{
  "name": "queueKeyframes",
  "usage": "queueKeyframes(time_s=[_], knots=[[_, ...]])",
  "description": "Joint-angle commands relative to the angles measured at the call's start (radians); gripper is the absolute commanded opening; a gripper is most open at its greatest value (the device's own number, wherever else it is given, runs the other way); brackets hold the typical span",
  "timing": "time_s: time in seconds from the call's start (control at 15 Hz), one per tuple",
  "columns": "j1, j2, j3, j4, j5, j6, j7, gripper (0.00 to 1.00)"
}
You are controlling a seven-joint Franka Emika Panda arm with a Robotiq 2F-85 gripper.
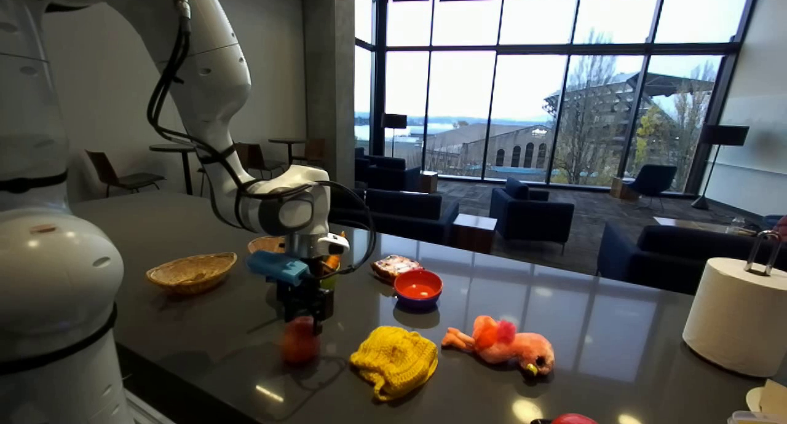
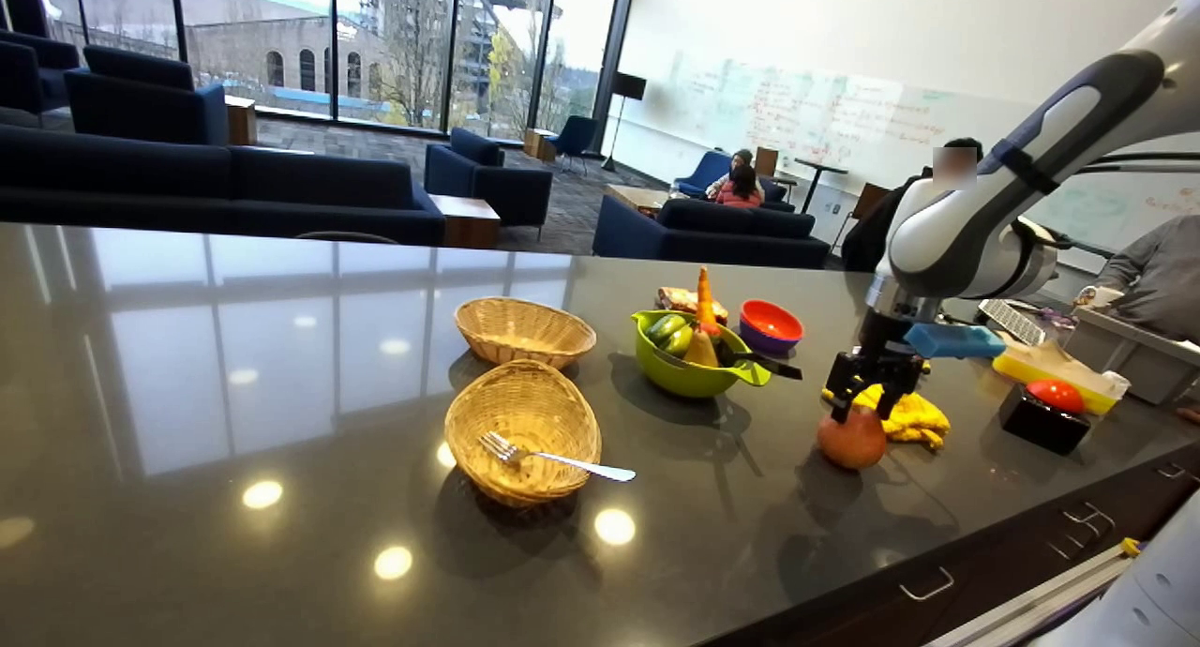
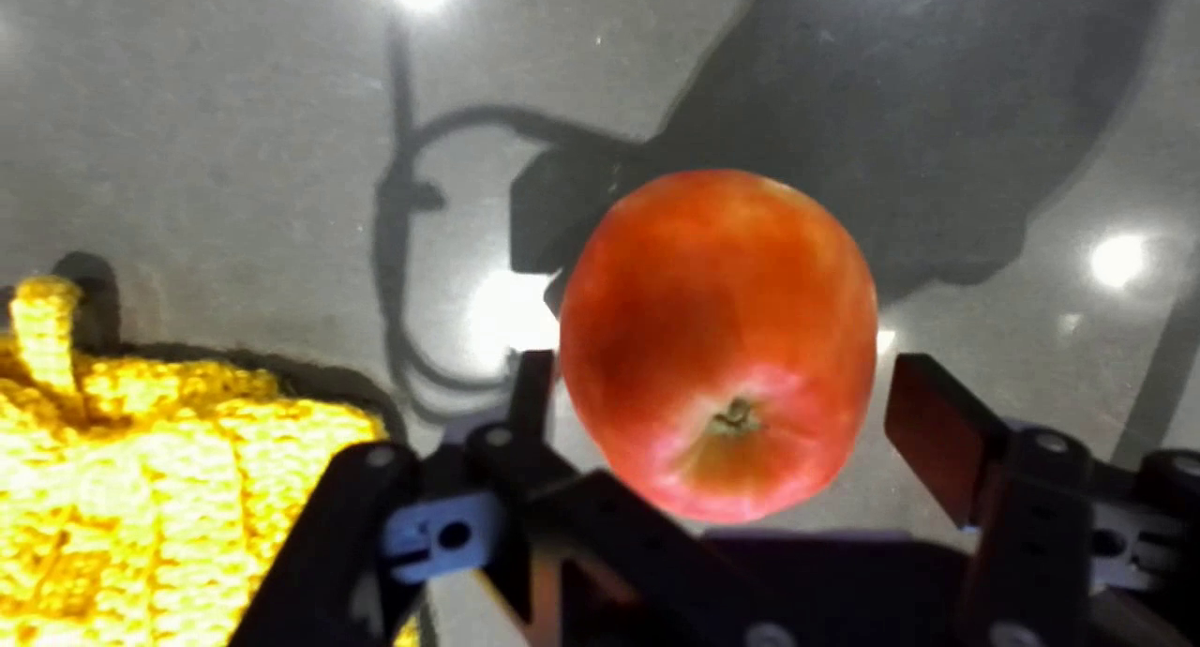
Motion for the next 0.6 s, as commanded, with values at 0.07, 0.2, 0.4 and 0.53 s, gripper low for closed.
queueKeyframes(time_s=[0.07, 0.2, 0.4, 0.53], knots=[[-0.005, -0.008, 0.003, 0.006, -0.046, -0.014, 0.025, 1.0], [-0.006, -0.012, 0.001, 0.005, -0.046, -0.015, 0.021, 1.0], [-0.008, -0.014, -0.001, 0.0, -0.039, -0.019, 0.019, 1.0], [-0.008, -0.013, -0.001, -0.001, -0.029, -0.019, 0.013, 1.0]])
